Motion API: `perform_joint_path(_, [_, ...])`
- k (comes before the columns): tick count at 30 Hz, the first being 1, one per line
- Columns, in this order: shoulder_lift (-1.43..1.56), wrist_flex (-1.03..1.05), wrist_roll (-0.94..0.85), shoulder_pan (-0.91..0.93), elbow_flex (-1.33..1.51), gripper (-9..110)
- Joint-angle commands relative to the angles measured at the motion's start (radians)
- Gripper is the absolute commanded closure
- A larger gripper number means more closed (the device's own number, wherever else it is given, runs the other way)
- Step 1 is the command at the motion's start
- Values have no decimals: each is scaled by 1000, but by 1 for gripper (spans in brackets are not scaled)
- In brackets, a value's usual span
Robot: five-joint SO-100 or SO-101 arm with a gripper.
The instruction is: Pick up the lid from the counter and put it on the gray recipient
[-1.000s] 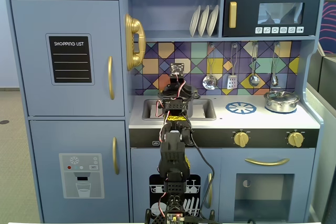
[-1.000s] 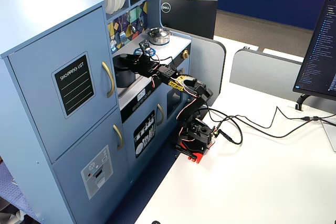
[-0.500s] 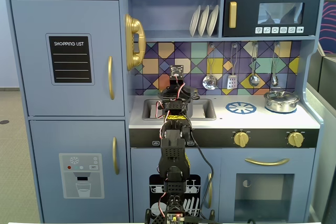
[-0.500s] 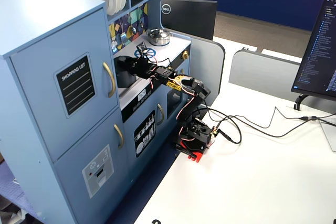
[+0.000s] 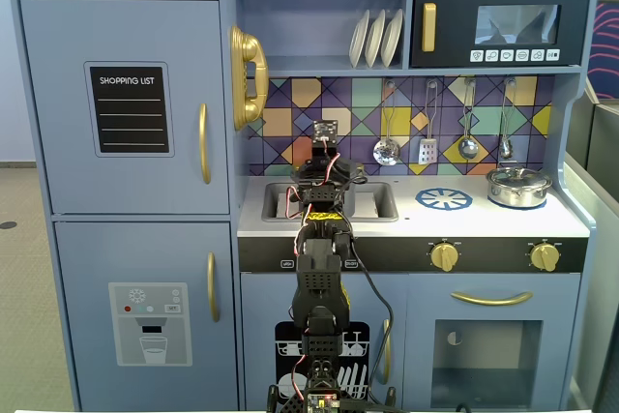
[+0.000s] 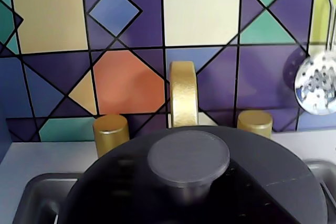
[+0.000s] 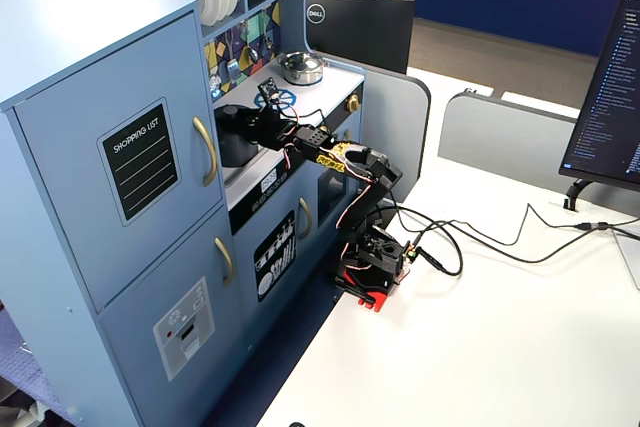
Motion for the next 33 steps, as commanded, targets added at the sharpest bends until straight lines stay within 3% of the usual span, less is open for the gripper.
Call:
perform_joint_path(1, [121,110,15,-9,-35,82])
perform_joint_path(9, [491,483,-8,-18,66,84])
perform_joint_path(15, [784,1002,-18,-86,138,89])
perform_joint_path(18, [822,1160,14,-110,206,99])
perform_joint_path(21, [874,1163,152,-104,368,101])
perform_joint_path(33, [996,1069,250,-61,966,101])
